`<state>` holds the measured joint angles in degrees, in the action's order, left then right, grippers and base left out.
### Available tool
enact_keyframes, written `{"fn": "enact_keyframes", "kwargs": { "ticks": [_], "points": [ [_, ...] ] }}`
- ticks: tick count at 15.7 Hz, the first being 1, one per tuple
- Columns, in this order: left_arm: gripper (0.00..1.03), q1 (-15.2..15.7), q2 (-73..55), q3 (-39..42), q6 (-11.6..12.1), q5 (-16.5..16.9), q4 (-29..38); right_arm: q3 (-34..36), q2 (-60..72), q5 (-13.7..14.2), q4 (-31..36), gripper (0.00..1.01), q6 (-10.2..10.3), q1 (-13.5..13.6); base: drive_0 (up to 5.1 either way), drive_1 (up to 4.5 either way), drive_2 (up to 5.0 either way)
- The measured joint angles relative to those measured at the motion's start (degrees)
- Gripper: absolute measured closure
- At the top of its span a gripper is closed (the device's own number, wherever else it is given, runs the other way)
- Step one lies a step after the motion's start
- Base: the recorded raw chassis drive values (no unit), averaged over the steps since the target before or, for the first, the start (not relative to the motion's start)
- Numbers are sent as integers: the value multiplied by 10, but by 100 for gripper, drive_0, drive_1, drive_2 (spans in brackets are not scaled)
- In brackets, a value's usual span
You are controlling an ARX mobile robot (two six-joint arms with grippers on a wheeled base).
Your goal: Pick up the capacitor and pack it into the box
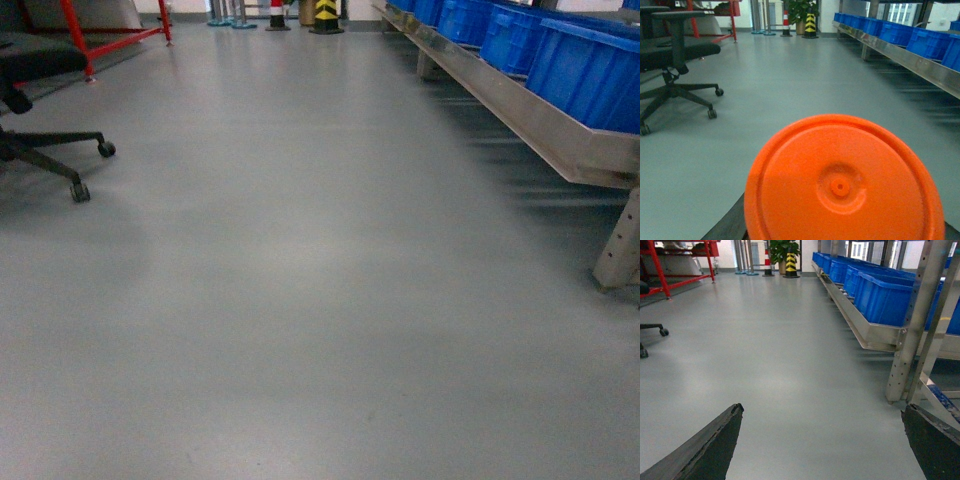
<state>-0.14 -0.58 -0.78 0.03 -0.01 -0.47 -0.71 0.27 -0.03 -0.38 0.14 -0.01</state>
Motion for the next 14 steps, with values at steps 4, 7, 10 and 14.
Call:
{"fn": "enact_keyframes", "kwargs": {
  "ticks": [4,7,10,14],
  "points": [
    [59,0,0,0,0,0,0,0,0,0,2,3,0,0,-505,236,236],
    [59,0,0,0,0,-1,2,0,0,0,0,3,0,0,-505,236,236],
    [59,0,0,0,0,-1,1,0,0,0,2,3,0,0,-505,236,236],
    [59,0,0,0,0,-1,0,0,0,0,1,3,0,0,-504,237,237]
  ]
}}
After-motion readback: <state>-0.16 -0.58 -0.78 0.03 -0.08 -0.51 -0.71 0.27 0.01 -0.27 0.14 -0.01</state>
